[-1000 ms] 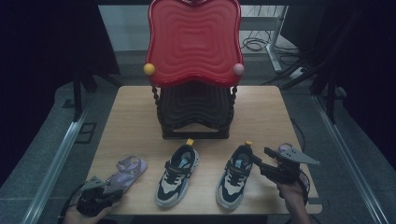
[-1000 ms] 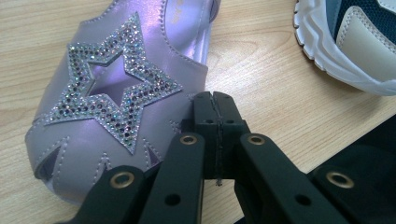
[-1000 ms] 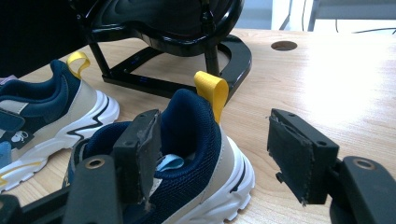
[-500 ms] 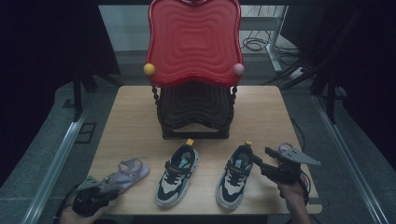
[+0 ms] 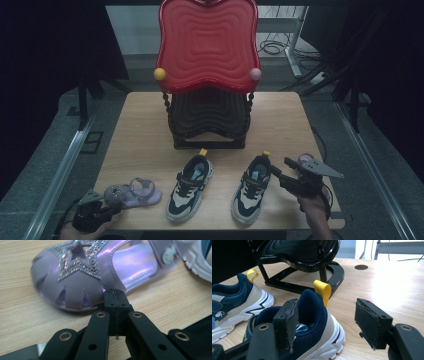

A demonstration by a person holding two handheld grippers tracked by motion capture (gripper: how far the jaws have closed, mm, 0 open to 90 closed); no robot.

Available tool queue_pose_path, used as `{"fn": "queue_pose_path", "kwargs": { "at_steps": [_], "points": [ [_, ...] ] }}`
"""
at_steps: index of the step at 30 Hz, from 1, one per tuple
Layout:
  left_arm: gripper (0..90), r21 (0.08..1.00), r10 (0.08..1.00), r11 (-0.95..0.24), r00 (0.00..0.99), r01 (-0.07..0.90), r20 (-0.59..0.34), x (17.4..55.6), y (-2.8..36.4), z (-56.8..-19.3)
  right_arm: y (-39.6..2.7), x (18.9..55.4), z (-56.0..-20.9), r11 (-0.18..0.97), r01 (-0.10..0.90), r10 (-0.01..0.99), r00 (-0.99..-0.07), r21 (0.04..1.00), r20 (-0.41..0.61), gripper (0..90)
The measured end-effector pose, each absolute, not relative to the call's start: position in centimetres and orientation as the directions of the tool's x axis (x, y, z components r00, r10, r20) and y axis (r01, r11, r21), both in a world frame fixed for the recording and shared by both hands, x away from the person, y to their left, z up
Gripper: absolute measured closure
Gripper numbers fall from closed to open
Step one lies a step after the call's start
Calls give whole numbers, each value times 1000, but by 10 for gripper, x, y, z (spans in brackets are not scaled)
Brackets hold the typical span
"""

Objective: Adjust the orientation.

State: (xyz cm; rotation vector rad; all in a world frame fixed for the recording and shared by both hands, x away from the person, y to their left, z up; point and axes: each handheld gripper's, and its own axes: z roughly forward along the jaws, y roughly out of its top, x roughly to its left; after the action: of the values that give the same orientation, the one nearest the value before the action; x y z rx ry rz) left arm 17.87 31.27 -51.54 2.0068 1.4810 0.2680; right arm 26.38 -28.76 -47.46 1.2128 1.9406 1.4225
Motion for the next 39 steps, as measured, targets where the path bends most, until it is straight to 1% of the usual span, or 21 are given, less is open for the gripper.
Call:
{"fn": "queue_pose_path", "kwargs": {
  "at_steps": [7,17,22,24,39],
  "points": [
    [900,581,934,-181,323,793,-151,180,316,-514,-287,264,-476,88,392,844,-517,916,141,362],
    [900,578,933,-162,316,800,-175,180,323,-514,-288,264,-476,87,391,846,-515,916,140,363],
    [897,571,955,-106,244,814,-171,179,336,-513,-289,263,-476,83,387,850,-509,918,138,365],
    [895,571,959,-97,231,816,-167,180,338,-513,-288,263,-476,83,388,850,-508,918,138,365],
    [898,553,955,-129,252,823,-153,201,336,-512,-290,263,-477,85,389,854,-503,917,134,365]
  ]
}}
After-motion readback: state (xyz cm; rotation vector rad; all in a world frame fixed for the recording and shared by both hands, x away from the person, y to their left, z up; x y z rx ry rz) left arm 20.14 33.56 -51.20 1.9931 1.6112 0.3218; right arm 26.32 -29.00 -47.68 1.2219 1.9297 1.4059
